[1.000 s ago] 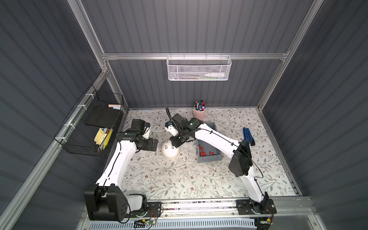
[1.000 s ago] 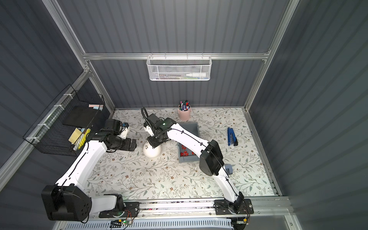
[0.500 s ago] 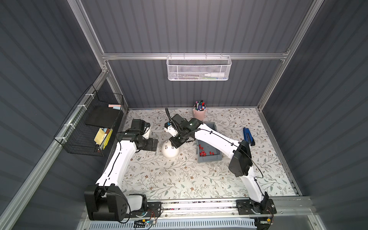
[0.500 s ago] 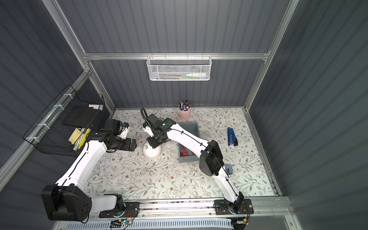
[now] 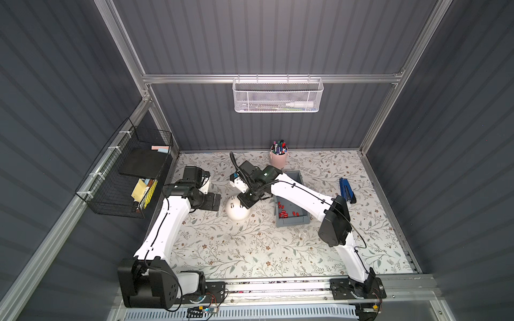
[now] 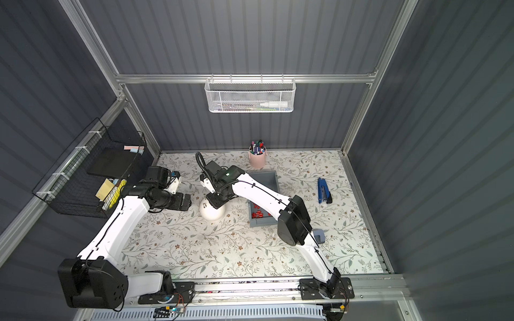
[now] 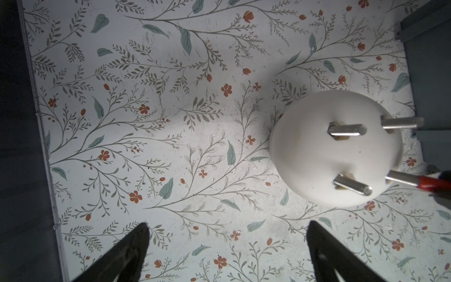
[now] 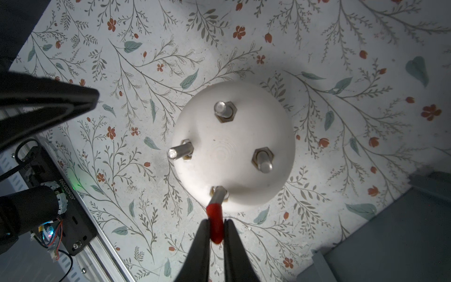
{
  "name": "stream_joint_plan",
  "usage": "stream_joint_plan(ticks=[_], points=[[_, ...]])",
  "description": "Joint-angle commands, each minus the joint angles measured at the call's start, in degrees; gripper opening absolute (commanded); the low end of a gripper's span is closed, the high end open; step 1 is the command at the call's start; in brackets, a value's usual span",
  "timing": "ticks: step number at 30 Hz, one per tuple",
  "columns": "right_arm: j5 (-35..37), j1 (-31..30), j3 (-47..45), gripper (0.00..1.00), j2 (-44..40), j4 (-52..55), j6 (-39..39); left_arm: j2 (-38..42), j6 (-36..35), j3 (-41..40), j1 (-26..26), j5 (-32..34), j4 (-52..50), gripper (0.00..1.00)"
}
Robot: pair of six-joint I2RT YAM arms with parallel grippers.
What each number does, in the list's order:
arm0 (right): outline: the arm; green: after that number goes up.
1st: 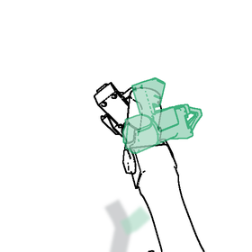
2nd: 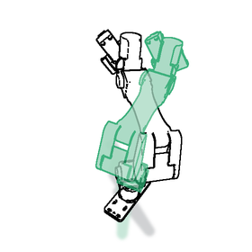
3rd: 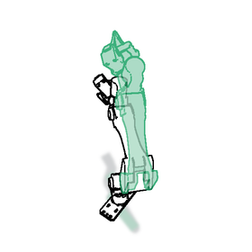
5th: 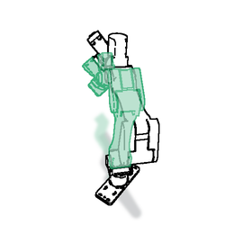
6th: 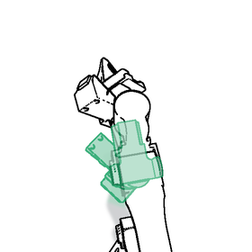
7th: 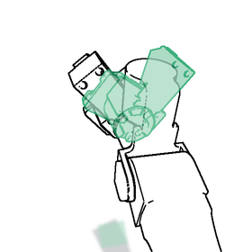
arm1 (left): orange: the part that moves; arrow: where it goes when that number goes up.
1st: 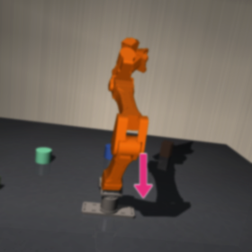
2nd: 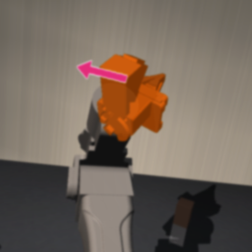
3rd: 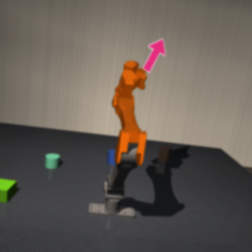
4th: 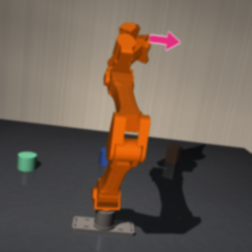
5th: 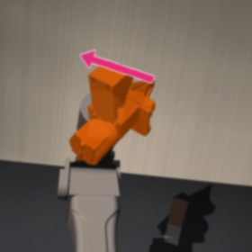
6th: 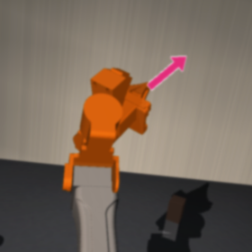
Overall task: Cover the protruding screws with screw protection sleeves
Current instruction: Attach the screw protection sleeve to the screw.
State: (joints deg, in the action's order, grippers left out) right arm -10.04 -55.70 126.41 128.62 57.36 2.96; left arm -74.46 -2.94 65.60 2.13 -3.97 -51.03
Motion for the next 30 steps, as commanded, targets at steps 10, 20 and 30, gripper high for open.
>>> stream_joint_plan(ticks=[10,20,30], points=[[1.3,-0.4,1.7,0.15,1.3,0.7,-1.3,0.3,-0.1,0.9,-0.4,-0.7,-0.1,1.0],[1.7,-0.4,1.6,0.17,1.2,0.3,-1.3,0.1,0.0,0.9,-0.4,-1.4,0.2,0.99],[1.7,-0.4,1.7,0.17,1.1,-0.9,-1.2,0.3,-0.1,0.8,-0.3,-1.4,0.3,0.99]])
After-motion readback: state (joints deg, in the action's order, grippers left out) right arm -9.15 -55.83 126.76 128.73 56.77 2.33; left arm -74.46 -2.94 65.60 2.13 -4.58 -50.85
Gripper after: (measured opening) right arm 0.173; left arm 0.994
